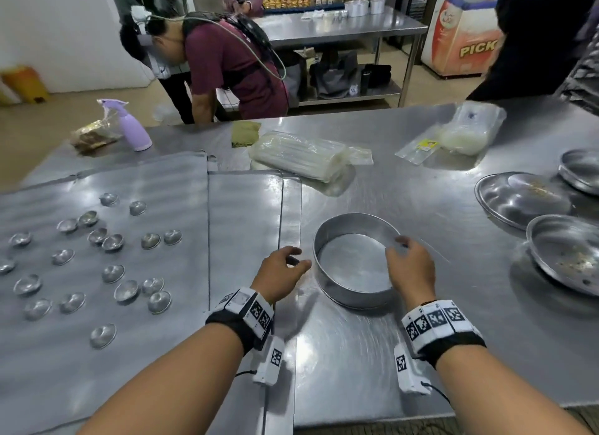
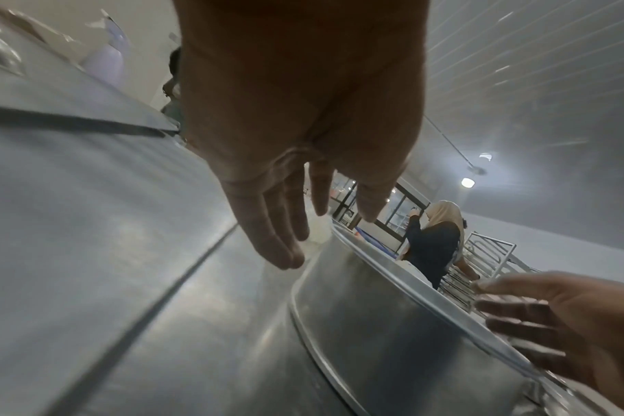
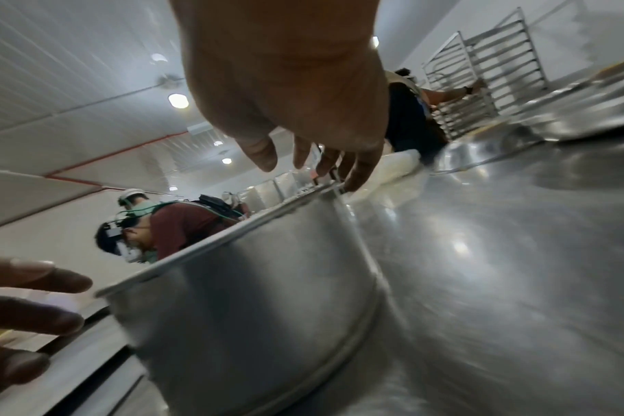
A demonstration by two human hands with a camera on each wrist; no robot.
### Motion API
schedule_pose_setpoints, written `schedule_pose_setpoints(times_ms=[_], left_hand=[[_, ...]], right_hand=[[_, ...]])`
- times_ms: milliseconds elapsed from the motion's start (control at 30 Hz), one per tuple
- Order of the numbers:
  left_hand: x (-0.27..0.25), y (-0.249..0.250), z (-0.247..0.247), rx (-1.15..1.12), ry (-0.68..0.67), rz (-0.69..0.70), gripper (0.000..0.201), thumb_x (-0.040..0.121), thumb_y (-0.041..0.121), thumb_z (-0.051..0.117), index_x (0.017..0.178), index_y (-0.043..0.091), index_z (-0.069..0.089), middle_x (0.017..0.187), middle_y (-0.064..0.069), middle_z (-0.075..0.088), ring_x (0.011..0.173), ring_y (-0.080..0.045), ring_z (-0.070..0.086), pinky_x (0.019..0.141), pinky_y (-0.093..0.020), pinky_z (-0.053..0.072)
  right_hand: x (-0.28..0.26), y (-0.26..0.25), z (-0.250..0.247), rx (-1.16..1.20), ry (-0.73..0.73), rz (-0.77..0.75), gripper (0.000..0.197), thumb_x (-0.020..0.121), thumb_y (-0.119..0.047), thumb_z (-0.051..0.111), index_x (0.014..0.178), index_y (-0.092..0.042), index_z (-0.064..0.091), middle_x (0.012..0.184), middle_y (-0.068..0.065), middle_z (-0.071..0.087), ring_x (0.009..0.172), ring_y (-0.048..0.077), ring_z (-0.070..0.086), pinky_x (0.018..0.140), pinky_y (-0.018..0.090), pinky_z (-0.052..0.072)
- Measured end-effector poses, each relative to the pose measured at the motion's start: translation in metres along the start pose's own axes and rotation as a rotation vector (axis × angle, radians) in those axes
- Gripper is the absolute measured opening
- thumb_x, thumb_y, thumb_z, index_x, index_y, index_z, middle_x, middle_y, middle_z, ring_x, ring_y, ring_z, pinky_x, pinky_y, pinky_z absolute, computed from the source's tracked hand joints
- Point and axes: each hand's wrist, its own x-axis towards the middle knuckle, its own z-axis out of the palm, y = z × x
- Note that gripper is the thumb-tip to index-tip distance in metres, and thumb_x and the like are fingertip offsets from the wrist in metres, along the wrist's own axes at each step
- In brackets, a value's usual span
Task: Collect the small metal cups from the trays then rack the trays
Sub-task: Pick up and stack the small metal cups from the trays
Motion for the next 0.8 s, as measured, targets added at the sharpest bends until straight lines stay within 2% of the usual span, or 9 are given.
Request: schedule_pose_setpoints(times_ms=[133,267,367,433,500,533,633,733,800], left_hand=[[-0.019,-0.022,-0.052,0.016,0.114,-0.022,0.038,0.086,0.048,0.067,0.117,0.024,0.066,0.102,0.003,0.070,0.083,-0.016,0.073,0.084,-0.042,0.060],[-0.041,-0.057,-0.111,0.036,0.252,-0.083,0.028,0.087,0.044,0.067,0.107,0.024,0.068,0.094,0.003,0.073,0.078,-0.017,0.073,0.080,-0.041,0.061],[-0.061,-0.086,-0.154,0.049,0.358,-0.148,0.026,0.086,0.040,0.068,0.106,0.022,0.069,0.091,0.004,0.073,0.081,-0.017,0.071,0.083,-0.040,0.059],[-0.077,-0.106,-0.181,0.110,0.407,-0.199,0.026,0.088,0.035,0.067,0.109,0.020,0.069,0.094,0.004,0.071,0.086,-0.016,0.069,0.085,-0.034,0.057],[-0.094,-0.126,-0.207,0.205,0.447,-0.228,0.025,0.083,0.037,0.065,0.104,0.024,0.069,0.100,0.003,0.069,0.092,-0.017,0.066,0.086,-0.032,0.053],[-0.102,-0.137,-0.219,0.258,0.440,-0.243,0.026,0.081,0.039,0.064,0.104,0.028,0.068,0.105,0.003,0.068,0.097,-0.020,0.066,0.088,-0.033,0.052],[-0.120,-0.167,-0.252,0.420,0.311,-0.317,0.042,0.083,0.039,0.067,0.123,0.030,0.063,0.122,0.001,0.058,0.110,-0.023,0.061,0.097,-0.035,0.048],[-0.129,-0.211,-0.294,0.541,0.154,-0.329,0.052,0.081,0.042,0.069,0.130,0.027,0.058,0.124,0.000,0.052,0.114,-0.023,0.059,0.097,-0.035,0.047],[-0.129,-0.212,-0.290,0.563,0.078,-0.302,0.052,0.081,0.039,0.069,0.130,0.028,0.058,0.122,-0.002,0.052,0.113,-0.026,0.058,0.095,-0.033,0.046]], right_hand=[[-0.018,-0.050,0.037,-0.194,0.003,-0.147,0.025,0.092,-0.037,0.057,0.112,-0.026,0.068,0.122,0.003,0.063,0.124,0.030,0.049,0.105,0.047,0.034],[-0.044,-0.095,0.089,-0.156,-0.144,-0.256,0.022,0.089,-0.039,0.058,0.103,-0.027,0.071,0.108,0.004,0.071,0.104,0.032,0.061,0.095,0.046,0.045],[-0.072,-0.120,0.132,-0.094,-0.294,-0.333,0.020,0.090,-0.039,0.057,0.102,-0.027,0.069,0.108,0.000,0.071,0.102,0.025,0.063,0.093,0.045,0.049],[-0.095,-0.136,0.163,-0.092,-0.411,-0.370,0.021,0.093,-0.038,0.057,0.106,-0.025,0.067,0.113,-0.002,0.069,0.104,0.019,0.061,0.093,0.039,0.048],[-0.118,-0.147,0.193,-0.112,-0.511,-0.386,0.023,0.094,-0.037,0.058,0.112,-0.024,0.066,0.116,-0.003,0.067,0.104,0.015,0.058,0.088,0.031,0.045],[-0.129,-0.151,0.210,-0.127,-0.552,-0.398,0.025,0.094,-0.037,0.058,0.114,-0.025,0.065,0.117,-0.003,0.066,0.103,0.014,0.058,0.085,0.029,0.043],[-0.160,-0.164,0.249,-0.200,-0.667,-0.432,0.031,0.091,-0.037,0.062,0.119,-0.025,0.064,0.121,-0.002,0.064,0.100,0.014,0.060,0.083,0.028,0.044],[-0.195,-0.185,0.301,-0.310,-0.741,-0.431,0.039,0.087,-0.039,0.064,0.124,-0.027,0.063,0.126,-0.001,0.061,0.109,0.018,0.061,0.090,0.032,0.047],[-0.199,-0.185,0.304,-0.345,-0.764,-0.450,0.042,0.087,-0.041,0.065,0.127,-0.027,0.063,0.124,0.000,0.061,0.112,0.021,0.061,0.091,0.032,0.047]])
